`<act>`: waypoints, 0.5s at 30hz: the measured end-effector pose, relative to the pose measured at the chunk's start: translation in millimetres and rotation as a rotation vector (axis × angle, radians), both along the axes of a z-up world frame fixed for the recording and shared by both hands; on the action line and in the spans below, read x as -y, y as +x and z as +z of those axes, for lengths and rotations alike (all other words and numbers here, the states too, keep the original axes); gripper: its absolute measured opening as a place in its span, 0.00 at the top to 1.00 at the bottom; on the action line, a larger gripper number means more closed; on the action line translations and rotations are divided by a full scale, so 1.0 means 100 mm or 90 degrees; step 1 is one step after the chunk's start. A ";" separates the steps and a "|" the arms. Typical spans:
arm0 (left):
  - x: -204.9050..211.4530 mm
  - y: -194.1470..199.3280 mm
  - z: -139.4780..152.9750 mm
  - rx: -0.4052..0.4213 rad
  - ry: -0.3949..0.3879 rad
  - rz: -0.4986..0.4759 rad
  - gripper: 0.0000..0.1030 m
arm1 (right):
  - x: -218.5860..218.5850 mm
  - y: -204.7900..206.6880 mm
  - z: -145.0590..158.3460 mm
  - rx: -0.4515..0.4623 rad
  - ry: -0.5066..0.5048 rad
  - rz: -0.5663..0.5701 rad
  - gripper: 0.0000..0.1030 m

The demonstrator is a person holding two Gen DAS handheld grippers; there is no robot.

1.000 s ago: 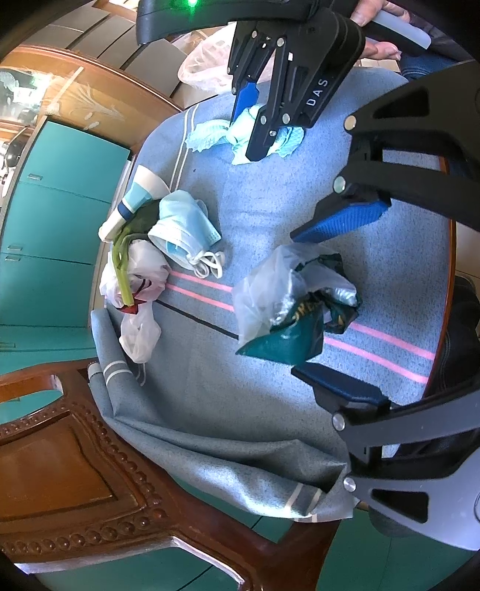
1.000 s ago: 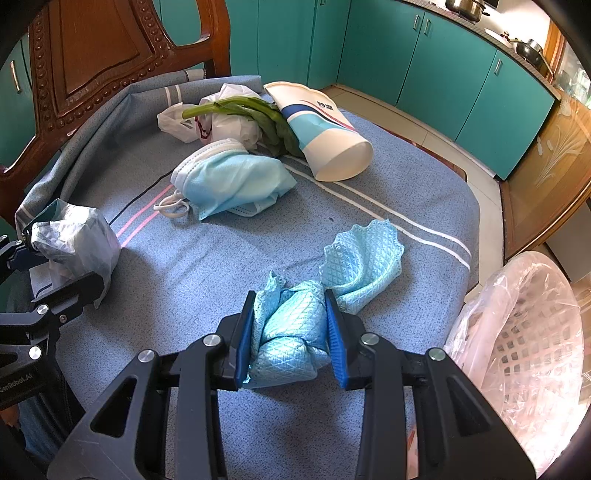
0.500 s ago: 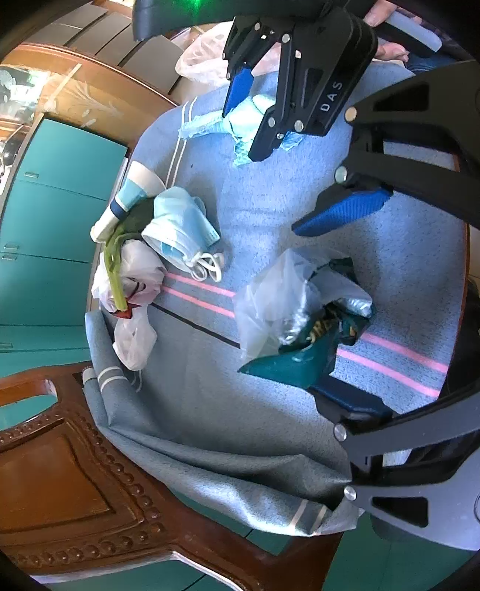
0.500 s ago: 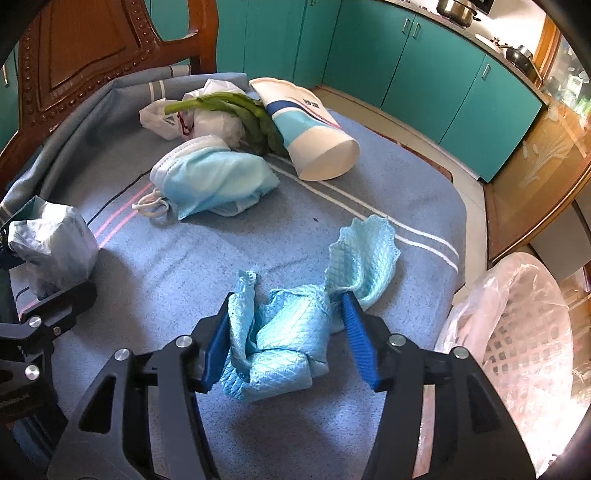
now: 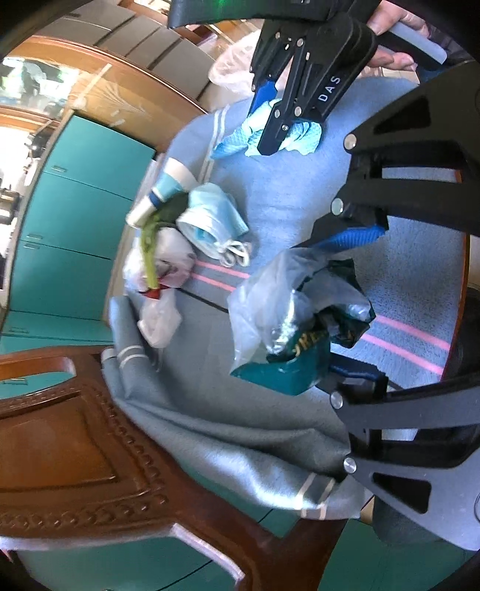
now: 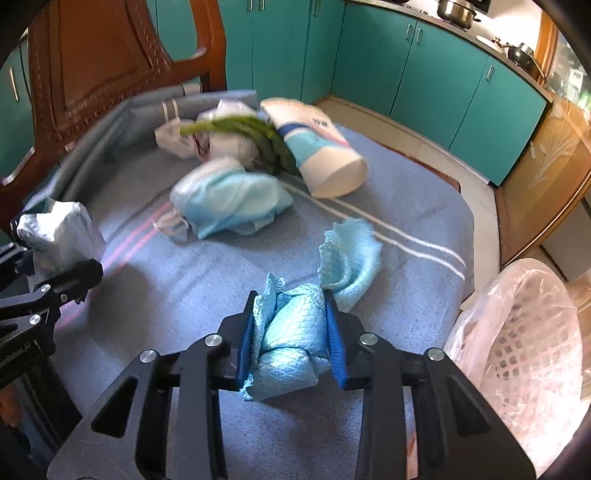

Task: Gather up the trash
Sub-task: 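Lift the blue cloth with the right tool while the left tool lifts the green-silver wrapper, then carry the blue cloth and green-silver wrapper over the wastebasket and open both tools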

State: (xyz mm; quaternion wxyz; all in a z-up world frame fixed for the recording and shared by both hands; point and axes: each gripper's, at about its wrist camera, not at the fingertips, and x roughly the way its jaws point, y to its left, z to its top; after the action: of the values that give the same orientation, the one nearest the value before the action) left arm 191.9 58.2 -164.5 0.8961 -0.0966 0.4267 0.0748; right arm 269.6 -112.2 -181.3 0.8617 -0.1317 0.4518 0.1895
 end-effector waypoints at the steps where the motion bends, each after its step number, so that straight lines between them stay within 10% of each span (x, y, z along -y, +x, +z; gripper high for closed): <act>1: -0.01 -0.02 0.03 0.005 -0.001 0.000 0.51 | -0.01 -0.01 0.03 0.004 0.005 -0.002 0.67; 15: 0.18 -0.10 0.35 0.039 0.055 -0.017 0.51 | 0.35 -0.08 0.52 0.071 0.084 -0.042 0.67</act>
State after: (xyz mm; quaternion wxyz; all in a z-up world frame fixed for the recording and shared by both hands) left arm 181.5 40.6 -129.5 0.9129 -0.0543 0.3969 0.0783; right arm 261.2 -146.9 -129.5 0.8981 -0.0703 0.3939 0.1826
